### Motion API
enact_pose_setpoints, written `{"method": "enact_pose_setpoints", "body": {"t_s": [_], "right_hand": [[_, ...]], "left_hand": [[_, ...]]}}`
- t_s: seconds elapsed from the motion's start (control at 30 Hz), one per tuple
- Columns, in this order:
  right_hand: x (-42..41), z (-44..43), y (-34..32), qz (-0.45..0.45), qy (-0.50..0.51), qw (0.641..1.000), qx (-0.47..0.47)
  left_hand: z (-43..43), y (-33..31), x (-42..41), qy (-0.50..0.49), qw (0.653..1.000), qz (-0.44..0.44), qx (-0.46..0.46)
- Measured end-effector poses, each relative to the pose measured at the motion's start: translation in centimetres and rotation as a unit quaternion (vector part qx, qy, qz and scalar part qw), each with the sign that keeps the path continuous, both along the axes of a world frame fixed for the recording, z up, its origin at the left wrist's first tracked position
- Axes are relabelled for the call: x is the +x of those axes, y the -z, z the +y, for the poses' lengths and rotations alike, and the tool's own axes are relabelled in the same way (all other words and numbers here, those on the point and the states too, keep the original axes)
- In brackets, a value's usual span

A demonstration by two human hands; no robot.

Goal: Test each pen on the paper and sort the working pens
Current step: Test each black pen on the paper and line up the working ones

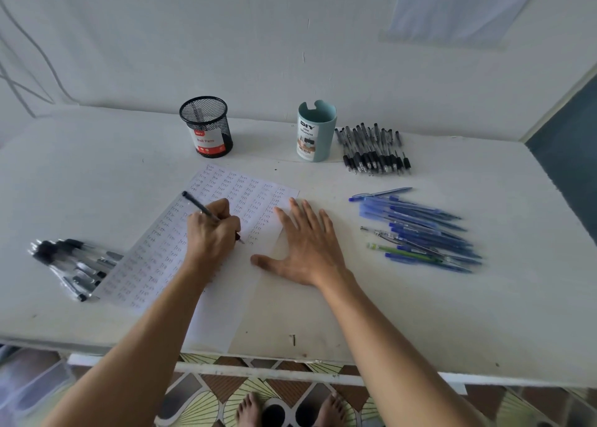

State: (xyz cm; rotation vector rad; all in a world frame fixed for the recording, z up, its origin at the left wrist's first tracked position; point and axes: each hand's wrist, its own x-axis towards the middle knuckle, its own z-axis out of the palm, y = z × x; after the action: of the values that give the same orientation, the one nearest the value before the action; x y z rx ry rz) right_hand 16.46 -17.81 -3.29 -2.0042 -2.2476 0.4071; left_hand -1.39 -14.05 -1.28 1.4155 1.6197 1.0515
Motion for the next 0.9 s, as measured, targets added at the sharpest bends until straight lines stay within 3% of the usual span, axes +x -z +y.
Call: {"method": "enact_pose_setpoints", "body": {"t_s": [0.4, 0.73, 0.9], "right_hand": [[0.08, 0.02, 0.05, 0.003, -0.002, 1.0, 0.009], [0.21, -0.15, 0.13, -0.002, -0.018, 1.0, -0.003], [0.27, -0.09, 0.11, -0.001, -0.021, 1.0, -0.005]], "left_hand": [[-0.12, 0.33, 0.31, 0.02, 0.996, 0.085, 0.02], [0.0, 0.52, 0.22, 0.029, 0.998, 0.047, 0.019], [-0.08, 0.33, 0.44, 0.031, 0.996, 0.078, 0.024]]}}
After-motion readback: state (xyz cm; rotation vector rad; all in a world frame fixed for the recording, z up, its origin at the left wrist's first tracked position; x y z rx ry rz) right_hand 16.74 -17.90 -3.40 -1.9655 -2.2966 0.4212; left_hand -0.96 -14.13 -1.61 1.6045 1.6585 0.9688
